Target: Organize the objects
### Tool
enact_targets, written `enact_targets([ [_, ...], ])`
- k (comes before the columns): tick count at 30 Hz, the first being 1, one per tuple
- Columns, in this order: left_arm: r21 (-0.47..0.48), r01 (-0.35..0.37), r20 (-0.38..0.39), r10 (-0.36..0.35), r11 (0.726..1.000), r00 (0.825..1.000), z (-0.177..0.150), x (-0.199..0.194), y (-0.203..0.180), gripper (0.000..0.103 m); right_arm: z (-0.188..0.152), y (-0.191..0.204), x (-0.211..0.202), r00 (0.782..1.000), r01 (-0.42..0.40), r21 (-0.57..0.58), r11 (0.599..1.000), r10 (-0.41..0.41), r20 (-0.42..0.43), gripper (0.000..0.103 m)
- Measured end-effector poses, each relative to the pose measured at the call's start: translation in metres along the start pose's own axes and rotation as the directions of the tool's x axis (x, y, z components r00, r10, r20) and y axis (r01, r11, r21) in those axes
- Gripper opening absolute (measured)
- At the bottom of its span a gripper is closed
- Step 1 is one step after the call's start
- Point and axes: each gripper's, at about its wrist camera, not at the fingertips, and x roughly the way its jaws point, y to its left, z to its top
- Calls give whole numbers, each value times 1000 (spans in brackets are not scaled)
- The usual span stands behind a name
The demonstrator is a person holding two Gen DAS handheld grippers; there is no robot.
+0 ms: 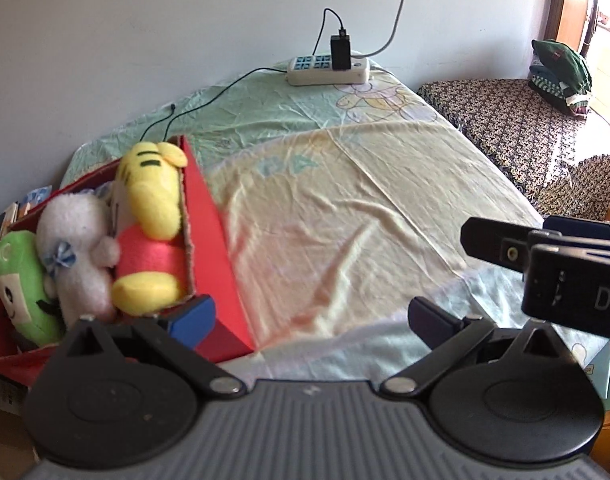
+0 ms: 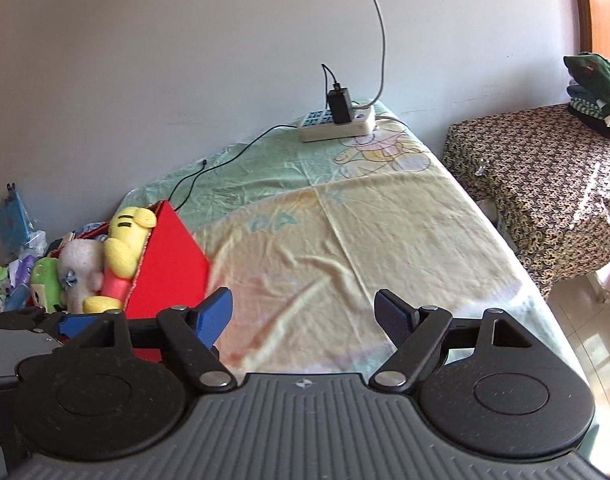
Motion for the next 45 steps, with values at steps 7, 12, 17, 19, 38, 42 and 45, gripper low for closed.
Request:
enact_targets([
  [7, 6, -11, -55, 11, 1000, 998, 1, 12, -30, 102, -4, -29, -3, 998, 51, 11, 999, -50, -27, 85],
  [12, -11, -55, -54, 54, 998, 997, -3, 9, -30, 102, -7, -29, 2, 997, 50, -9, 999, -51, -58, 86],
  [17, -52, -101, -86, 97, 994, 992, -13, 9, -15, 102, -14, -15, 12, 994, 0, -44, 999, -6, -114, 86],
  [19, -71, -125, -99, 118, 990, 988, -19, 8, -6, 102, -17, -8, 15, 991, -19, -61, 998, 11, -131, 86],
  [38, -215, -195, -102, 177, 957, 979, -62, -24, 116, 100, -28, 104, 22, 984, -41, -143, 989, 15, -176, 86],
  [42, -219, -184, -79, 170, 958, 982, -64, -30, 143, 101, -28, 132, 22, 988, -16, -147, 989, -7, -153, 86],
  [45, -231, -148, -64, 137, 962, 988, -66, -34, 163, 101, -27, 150, 23, 989, -4, -151, 989, -18, -144, 87],
])
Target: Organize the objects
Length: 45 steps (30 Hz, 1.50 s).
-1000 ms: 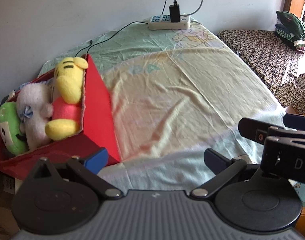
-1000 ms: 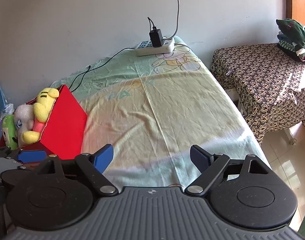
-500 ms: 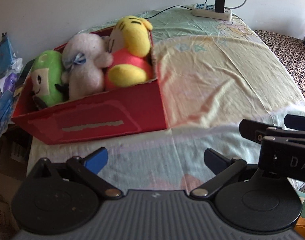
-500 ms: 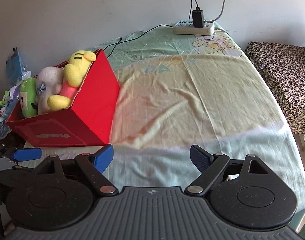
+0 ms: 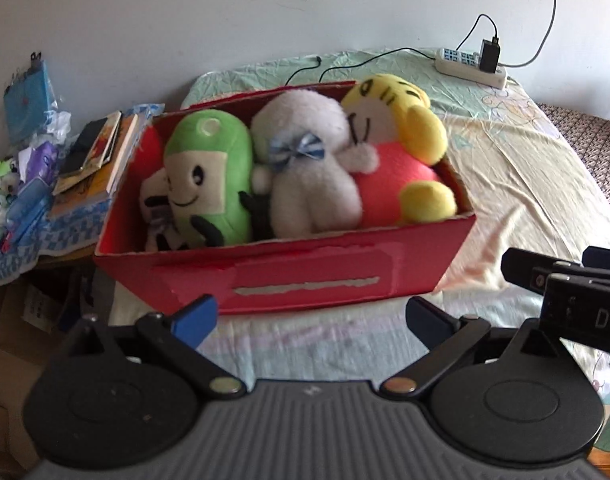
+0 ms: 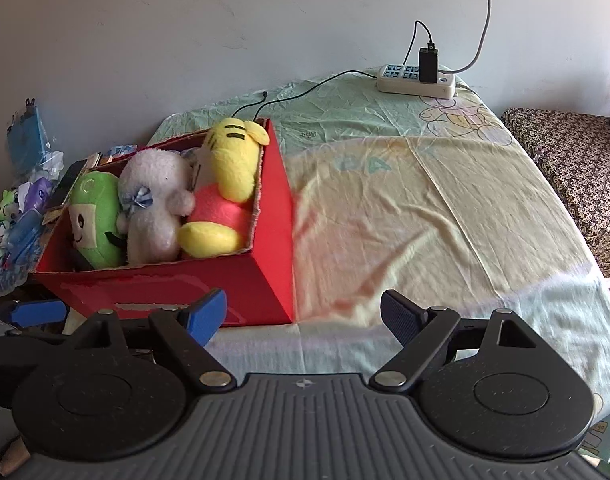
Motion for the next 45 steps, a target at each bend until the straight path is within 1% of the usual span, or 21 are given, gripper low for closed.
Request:
enact_targets([
  [5, -2, 18, 26, -18, 1000, 999, 3, -4, 36, 102, 4, 28, -4, 1000, 1, -6, 1000, -1, 17, 87],
  [8, -15, 31, 19, -31, 999, 999, 8, -2, 55, 102, 8, 41, -4, 999, -6, 2, 1000, 6, 35, 86],
  [10, -11, 21, 9, -21, 1000, 1000, 10, 1, 64, 102, 11, 49, -4, 999, -8, 5, 1000, 8, 39, 86],
  [15, -1, -24, 19, 24, 1000, 1000, 15, 3, 80, 102, 14, 65, 1, 999, 13, -5, 1000, -13, 42, 86],
  [18, -8, -20, 15, 20, 1000, 1000, 18, 3, 88, 102, 16, 74, 1, 998, 40, -11, 999, -39, 54, 86],
  [23, 0, -63, 16, 63, 998, 998, 21, 6, 93, 102, 18, 83, 4, 996, 63, -7, 998, -62, 63, 86],
  [27, -18, -55, -1, 55, 998, 998, 24, 8, 100, 102, 18, 86, 6, 997, 60, 4, 998, -60, 57, 87],
  [31, -22, -78, -1, 78, 997, 997, 28, 8, 104, 102, 23, 88, 10, 997, 65, 14, 998, -66, 49, 87],
  [34, -19, -80, -2, 80, 997, 997, 31, 9, 103, 102, 29, 90, 12, 997, 58, 16, 998, -59, 49, 87],
  [39, -13, -93, -2, 93, 996, 996, 35, 10, 98, 102, 36, 90, 18, 999, 12, 31, 999, -13, 39, 87],
  [42, -17, -106, 0, 106, 994, 994, 38, 9, 97, 102, 41, 90, 22, 999, -11, 30, 999, 10, 33, 87],
  [45, -24, -134, 5, 135, 991, 991, 41, 10, 98, 102, 44, 88, 25, 999, -15, 24, 1000, 15, 36, 87],
])
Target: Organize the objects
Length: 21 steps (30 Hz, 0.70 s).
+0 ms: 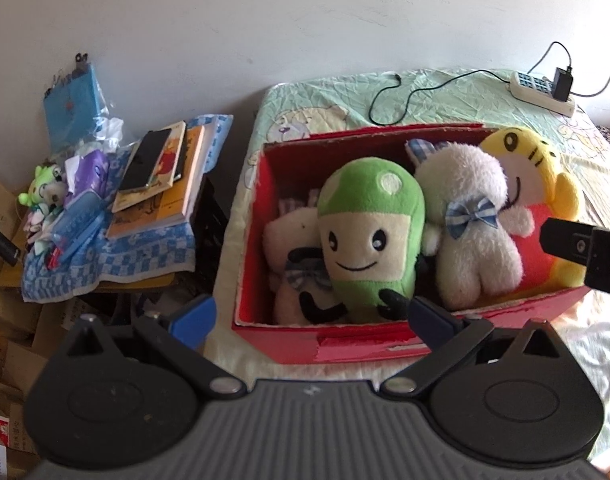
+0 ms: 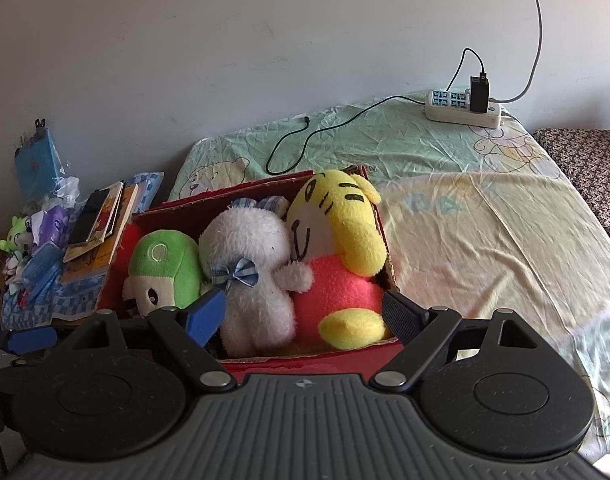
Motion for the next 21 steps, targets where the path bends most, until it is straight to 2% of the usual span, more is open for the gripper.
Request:
enact_targets([
  [8, -17, 0, -11, 0, 1000, 1000, 4, 6, 0, 102, 3, -3, 7, 1000, -7, -17, 1000, 6, -26, 87],
  [21, 1, 42, -9, -42, 999, 999, 5, 12, -7, 102, 4, -6, 14, 998, 50, -14, 999, -50, -30, 87],
])
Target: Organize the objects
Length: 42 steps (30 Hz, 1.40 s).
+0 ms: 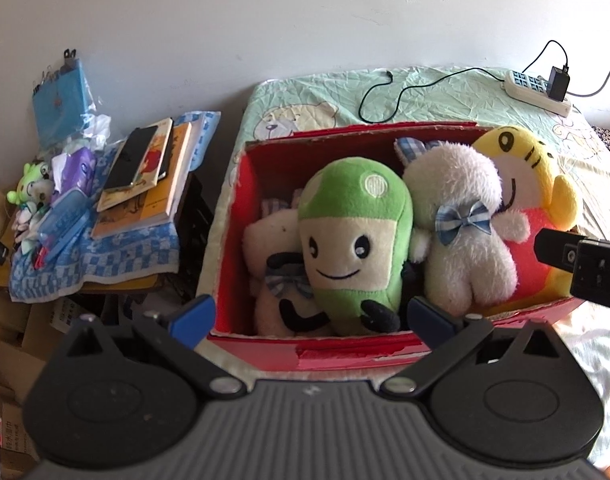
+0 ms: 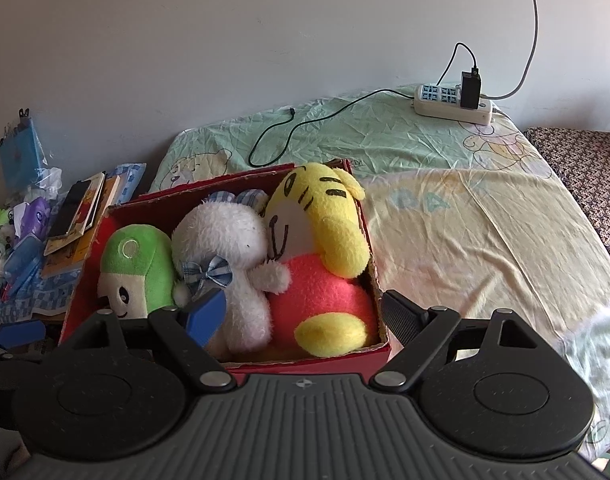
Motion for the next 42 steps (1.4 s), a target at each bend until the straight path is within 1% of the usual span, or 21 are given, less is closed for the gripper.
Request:
enact_targets([
  [8, -15, 21, 13, -21, 1000, 1000, 2, 1, 4, 102, 5, 6, 2, 1000, 30, -22, 999, -30, 6, 87],
  [14, -24, 23, 20, -23, 999, 1000, 3, 3, 7, 102, 6, 6, 5, 1000, 30, -25, 999, -30, 4, 87],
  [21, -40, 21, 50, -19, 999, 999, 10, -2, 13, 102, 13, 8, 3, 1000, 25, -44, 999, -24, 20, 87],
  [32, -9, 23, 74, -22, 1000, 997, 15, -7, 2, 102, 14, -2, 2, 1000, 6, -29, 1000, -6, 15, 87],
  [37, -3, 27, 72, -26, 1000, 997, 15, -8, -2, 102, 14, -3, 2, 1000, 5, -27, 1000, -4, 11, 87],
  [42, -4, 38, 53, -38, 999, 998, 13, -3, -2, 102, 11, -3, 4, 1000, 7, -13, 1000, -7, -2, 87],
])
